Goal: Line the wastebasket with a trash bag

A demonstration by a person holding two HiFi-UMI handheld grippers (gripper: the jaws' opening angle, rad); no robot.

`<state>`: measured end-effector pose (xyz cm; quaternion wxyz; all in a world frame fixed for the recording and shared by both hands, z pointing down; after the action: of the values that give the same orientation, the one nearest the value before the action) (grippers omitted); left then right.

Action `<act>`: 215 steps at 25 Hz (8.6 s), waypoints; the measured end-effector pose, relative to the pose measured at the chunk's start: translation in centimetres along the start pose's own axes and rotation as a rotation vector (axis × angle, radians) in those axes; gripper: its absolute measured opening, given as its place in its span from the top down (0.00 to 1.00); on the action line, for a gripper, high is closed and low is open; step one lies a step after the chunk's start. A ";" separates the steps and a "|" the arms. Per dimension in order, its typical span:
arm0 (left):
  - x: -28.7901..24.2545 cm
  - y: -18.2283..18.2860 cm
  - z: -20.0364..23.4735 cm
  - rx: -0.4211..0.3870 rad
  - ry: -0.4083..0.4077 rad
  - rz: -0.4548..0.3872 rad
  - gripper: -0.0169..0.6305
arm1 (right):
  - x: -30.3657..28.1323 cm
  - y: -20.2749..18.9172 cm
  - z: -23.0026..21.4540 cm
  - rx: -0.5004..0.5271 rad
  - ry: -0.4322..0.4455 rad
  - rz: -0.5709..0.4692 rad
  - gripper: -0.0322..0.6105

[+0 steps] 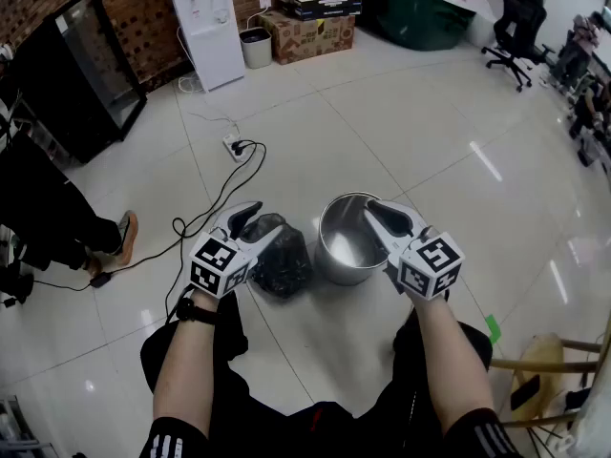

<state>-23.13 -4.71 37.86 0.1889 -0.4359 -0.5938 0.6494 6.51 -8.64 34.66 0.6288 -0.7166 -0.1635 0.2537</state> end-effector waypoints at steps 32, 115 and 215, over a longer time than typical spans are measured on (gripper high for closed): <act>-12.4 -34.0 -2.4 0.254 -0.137 0.637 0.60 | -5.9 -6.6 3.8 -0.057 0.097 0.196 0.81; -21.5 -4.4 -19.7 -0.265 -0.490 0.236 0.71 | -8.5 -13.5 -9.0 -0.182 0.223 0.591 0.65; -18.7 -7.4 -24.4 -0.734 -0.667 0.325 0.96 | 1.8 -17.7 -13.9 -0.639 0.050 0.570 0.56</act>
<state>4.38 -2.55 53.23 -0.2790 -0.3295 -0.7348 0.5231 17.39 -16.21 52.88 0.2837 -0.8978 -0.0141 0.3366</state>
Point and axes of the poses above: the fingertips, and each gripper's own axes: x backward along the fingers, z to its left, y out of its top, the point moved 9 cm from there along x, backward along the fingers, and after that the axes turned 1 degree about -x, right-handed, at the moved point
